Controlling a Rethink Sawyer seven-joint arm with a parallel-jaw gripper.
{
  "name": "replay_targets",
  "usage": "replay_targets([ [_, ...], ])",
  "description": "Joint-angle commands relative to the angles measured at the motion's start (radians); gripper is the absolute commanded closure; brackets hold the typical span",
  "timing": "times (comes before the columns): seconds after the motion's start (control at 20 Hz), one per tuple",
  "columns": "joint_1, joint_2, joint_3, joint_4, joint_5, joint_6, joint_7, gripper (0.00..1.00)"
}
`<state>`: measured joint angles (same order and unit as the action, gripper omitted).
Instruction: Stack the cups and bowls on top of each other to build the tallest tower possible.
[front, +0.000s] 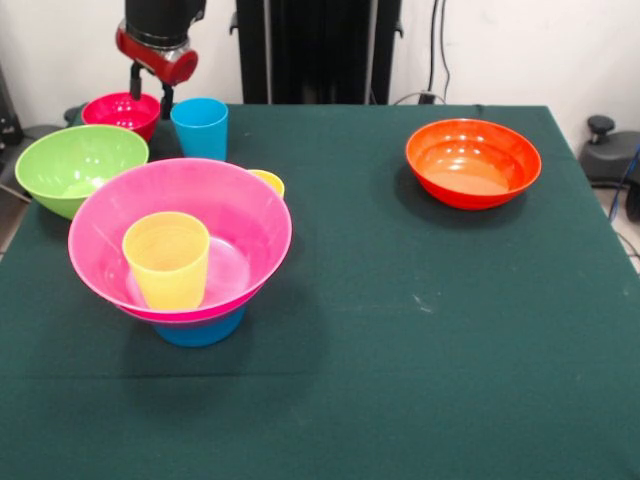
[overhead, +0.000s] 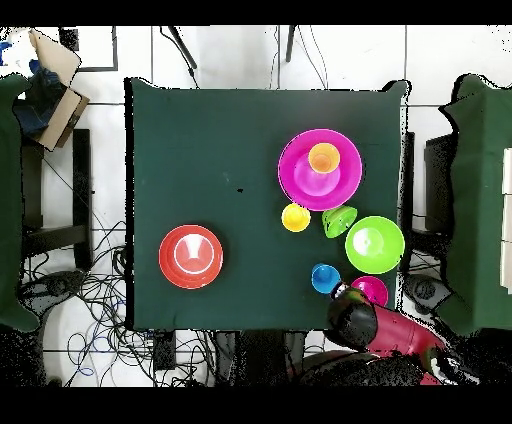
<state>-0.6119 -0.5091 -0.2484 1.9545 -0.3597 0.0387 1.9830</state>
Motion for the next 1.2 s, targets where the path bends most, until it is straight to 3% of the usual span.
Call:
replay_targets([
  [0.05,-0.118,-0.047,0.125,0.077,-0.035,-0.098,0.124,0.0],
  [0.3,-0.089,-0.075,0.084,0.098,-0.023,-0.082,0.128,0.0],
  [0.6,-0.099,-0.048,0.071,0.094,-0.036,-0.115,0.116,0.0],
  [0.95,-0.111,-0.032,0.097,0.097,-0.035,-0.139,0.118,0.0],
  [1.2,-0.139,0.011,0.12,0.095,-0.049,-0.214,0.128,0.0],
])
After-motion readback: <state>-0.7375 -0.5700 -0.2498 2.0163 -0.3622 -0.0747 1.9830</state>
